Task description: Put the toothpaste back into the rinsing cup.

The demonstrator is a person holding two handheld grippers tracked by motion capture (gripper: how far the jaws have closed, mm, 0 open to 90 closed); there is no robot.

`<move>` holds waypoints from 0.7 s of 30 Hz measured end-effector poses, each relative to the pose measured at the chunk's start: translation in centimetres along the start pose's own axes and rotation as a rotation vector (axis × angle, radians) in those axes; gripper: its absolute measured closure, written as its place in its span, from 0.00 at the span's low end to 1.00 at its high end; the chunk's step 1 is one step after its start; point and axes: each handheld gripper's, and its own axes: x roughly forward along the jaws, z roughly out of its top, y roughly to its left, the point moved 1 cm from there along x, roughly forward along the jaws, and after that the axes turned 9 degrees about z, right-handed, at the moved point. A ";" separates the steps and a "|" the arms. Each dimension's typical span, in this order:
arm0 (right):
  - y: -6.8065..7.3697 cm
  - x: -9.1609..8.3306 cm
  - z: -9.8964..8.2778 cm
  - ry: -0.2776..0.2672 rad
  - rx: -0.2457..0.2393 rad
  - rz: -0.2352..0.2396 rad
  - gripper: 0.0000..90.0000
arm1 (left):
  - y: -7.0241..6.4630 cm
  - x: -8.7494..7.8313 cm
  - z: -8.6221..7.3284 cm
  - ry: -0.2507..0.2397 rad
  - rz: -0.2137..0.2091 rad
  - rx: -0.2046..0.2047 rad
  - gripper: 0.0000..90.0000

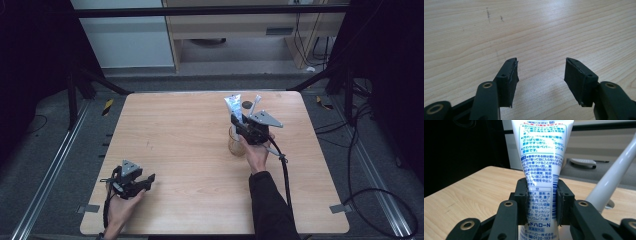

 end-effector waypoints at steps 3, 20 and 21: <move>0.0 0.0 -0.5 0.018 -0.006 0.001 0.75 | 0.0 0.0 0.0 0.000 0.000 0.000 0.48; 0.4 -0.8 -1.2 0.019 -0.028 0.022 0.75 | -0.1 0.1 0.0 0.000 0.002 0.003 0.48; 0.5 -0.8 -1.2 0.019 -0.031 0.026 0.75 | 0.0 0.1 0.0 0.000 0.002 0.003 0.48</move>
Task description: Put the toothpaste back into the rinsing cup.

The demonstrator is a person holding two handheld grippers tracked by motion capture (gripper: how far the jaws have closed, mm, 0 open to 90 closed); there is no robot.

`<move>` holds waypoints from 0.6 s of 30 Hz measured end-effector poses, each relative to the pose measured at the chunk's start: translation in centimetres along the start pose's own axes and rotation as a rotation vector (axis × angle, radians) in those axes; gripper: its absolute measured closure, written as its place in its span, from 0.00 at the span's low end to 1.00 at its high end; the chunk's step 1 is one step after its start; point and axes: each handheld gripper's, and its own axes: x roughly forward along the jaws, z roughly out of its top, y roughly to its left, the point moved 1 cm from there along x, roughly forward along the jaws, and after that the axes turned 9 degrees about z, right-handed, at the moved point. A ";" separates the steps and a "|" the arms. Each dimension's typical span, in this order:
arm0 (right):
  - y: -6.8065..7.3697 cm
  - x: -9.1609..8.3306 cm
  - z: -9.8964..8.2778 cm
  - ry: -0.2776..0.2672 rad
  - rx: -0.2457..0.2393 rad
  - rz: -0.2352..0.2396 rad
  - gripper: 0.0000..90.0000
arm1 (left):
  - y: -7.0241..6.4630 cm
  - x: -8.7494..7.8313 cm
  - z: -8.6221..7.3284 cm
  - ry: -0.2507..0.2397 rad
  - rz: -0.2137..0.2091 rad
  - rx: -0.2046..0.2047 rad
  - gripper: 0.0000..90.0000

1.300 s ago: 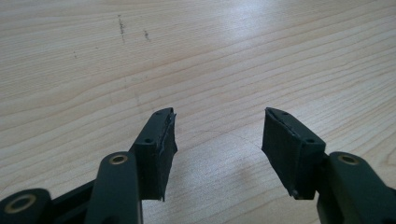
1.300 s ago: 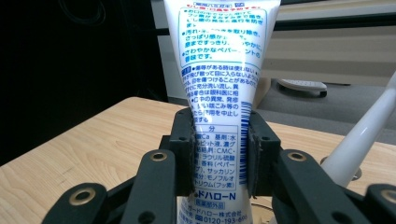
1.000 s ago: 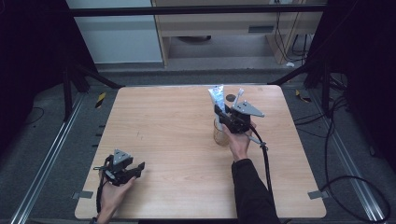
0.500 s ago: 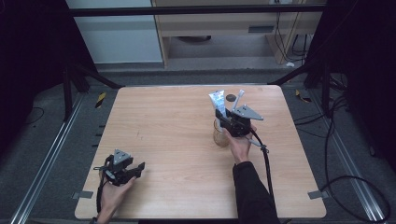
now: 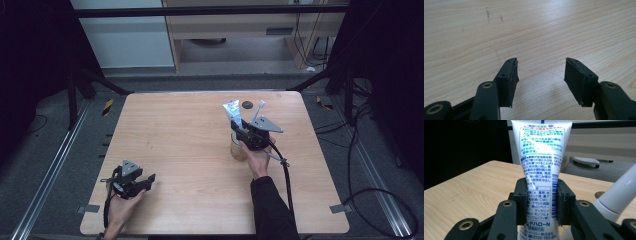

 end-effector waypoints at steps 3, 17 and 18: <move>0.2 -0.1 -0.1 -0.007 -0.020 0.000 0.75 | 0.0 0.0 0.0 0.002 0.000 0.002 0.48; 0.4 -1.3 -0.6 -0.039 -0.064 -0.003 0.75 | -0.1 0.0 0.0 0.003 0.000 0.004 0.48; 0.4 -1.3 -0.6 -0.039 -0.064 -0.003 0.75 | -0.1 0.0 0.0 0.003 0.000 0.004 0.48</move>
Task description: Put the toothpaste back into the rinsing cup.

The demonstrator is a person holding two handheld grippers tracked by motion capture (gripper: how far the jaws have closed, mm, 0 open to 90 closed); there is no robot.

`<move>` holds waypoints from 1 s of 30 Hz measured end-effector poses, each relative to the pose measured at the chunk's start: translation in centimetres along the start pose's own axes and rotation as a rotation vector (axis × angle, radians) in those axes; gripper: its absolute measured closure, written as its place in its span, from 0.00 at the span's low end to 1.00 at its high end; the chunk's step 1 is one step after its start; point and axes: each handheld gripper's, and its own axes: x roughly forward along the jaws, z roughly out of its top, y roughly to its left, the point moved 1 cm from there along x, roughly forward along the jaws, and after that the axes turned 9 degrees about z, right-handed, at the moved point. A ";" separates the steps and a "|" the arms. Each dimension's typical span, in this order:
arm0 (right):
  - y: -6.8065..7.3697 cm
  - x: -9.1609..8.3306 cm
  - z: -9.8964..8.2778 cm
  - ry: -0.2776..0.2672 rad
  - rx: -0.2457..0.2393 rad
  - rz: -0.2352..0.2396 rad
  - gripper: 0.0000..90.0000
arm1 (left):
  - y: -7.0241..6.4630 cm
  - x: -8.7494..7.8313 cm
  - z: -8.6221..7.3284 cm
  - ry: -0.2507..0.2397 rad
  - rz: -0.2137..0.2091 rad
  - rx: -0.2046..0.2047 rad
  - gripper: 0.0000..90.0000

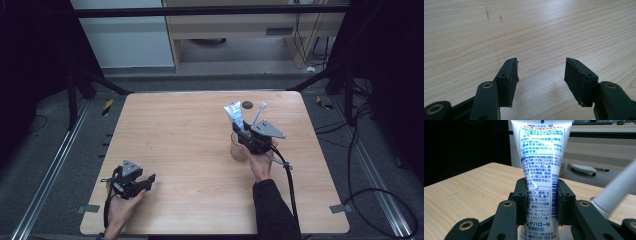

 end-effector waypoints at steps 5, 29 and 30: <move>0.4 -0.7 -0.5 -0.015 -0.023 0.009 0.75 | -0.1 0.0 0.0 0.000 0.002 0.002 0.48; 1.0 -2.9 -1.4 0.018 -0.031 0.011 0.68 | -0.1 -0.1 0.0 0.000 0.005 0.007 0.48; 1.1 -3.0 -1.3 0.016 -0.029 0.014 0.68 | -0.1 -0.1 0.0 -0.001 0.005 0.007 0.48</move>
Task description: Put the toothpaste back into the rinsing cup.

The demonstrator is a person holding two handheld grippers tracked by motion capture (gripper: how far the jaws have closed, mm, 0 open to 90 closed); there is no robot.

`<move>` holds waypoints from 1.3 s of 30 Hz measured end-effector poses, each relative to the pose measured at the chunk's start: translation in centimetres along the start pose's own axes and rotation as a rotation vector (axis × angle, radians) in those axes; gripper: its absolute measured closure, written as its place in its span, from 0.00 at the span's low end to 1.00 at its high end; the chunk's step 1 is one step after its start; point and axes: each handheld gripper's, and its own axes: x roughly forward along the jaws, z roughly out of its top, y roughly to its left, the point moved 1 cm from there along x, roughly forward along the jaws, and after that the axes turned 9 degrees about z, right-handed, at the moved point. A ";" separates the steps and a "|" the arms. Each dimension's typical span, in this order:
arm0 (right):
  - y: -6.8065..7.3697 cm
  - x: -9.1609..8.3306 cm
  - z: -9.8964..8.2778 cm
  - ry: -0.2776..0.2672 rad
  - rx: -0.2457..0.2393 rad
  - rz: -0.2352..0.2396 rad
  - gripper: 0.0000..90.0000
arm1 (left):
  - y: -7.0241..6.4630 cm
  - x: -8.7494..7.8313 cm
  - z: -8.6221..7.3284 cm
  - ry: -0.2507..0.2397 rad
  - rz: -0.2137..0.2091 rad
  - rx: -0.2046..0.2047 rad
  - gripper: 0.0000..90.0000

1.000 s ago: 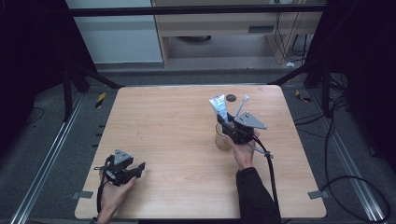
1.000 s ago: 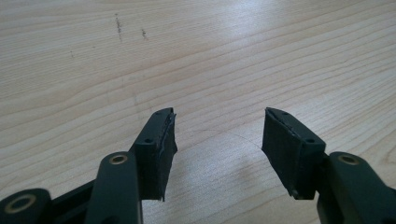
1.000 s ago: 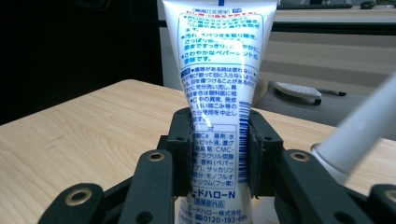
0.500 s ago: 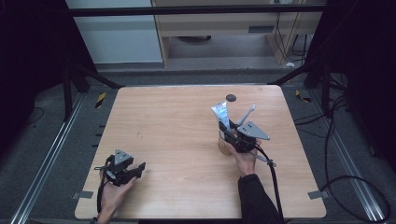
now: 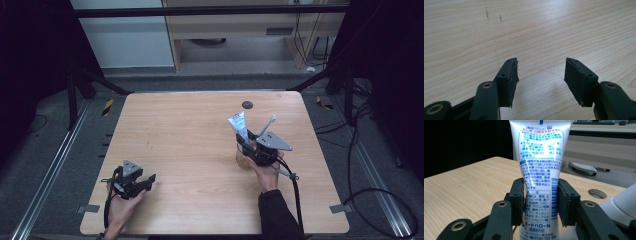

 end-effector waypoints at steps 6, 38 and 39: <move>0.2 -0.7 0.3 0.018 -0.013 -0.003 0.72 | 0.0 0.0 0.0 0.000 0.000 0.001 0.48; 1.3 -5.0 -0.8 0.131 0.007 -0.043 0.50 | -0.2 -0.1 0.0 -0.002 -0.003 0.003 0.48; 1.4 -5.2 -0.6 0.150 0.015 -0.043 0.49 | -0.2 -0.1 0.0 -0.002 -0.003 0.002 0.48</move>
